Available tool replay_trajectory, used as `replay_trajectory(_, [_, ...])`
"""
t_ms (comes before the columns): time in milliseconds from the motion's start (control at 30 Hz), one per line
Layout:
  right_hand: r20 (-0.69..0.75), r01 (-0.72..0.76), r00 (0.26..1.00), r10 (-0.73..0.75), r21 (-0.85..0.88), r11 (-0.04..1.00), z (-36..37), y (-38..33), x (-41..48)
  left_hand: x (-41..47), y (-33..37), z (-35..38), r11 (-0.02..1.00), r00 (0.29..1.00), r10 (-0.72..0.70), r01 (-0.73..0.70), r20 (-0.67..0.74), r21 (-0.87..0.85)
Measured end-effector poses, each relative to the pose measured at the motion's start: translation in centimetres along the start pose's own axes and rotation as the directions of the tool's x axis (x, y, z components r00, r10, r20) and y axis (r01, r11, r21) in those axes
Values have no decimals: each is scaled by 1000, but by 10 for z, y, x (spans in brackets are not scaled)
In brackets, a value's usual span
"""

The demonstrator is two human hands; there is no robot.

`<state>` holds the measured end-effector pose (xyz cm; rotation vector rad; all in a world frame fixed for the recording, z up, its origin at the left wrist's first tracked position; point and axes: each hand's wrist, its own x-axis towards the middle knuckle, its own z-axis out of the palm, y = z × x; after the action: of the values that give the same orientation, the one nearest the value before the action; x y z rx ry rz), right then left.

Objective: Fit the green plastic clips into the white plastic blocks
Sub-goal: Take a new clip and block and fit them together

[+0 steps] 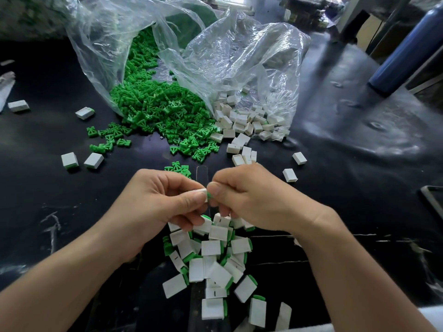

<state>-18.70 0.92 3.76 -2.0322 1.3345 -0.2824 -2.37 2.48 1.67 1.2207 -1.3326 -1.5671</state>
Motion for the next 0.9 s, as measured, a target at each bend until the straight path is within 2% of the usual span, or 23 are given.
replay_trajectory(100, [43,17,999,-15,-68,998,-4,-1,-2,-1,1,0,1000,999,-19,18,39,12])
replay_trajectory(233, [-160,99,981,-113,-92,991,7,-8,0,-1,3,-5,998,1000,9,-10,-17,-65])
replay_trajectory(333, [-302,131,944,-135,-33,991,16,-11,3,-2,2,-3,990,995,42,-54,-95,-130])
replay_trajectory(533, [-434,141,897,-91,83,987,30,-13,6,-3,0,3,972,983,61,-98,-174,-215])
replay_trajectory(733, [-386,120,921,-58,139,983,27,-8,7,0,0,0,979,990,43,-69,-137,-194])
replay_trajectory(833, [-298,91,954,19,349,933,16,-4,5,1,1,1,984,992,72,-88,-106,-153])
replay_trajectory(900, [-252,42,961,110,529,847,12,-3,5,0,1,2,982,987,105,-122,-117,-143])
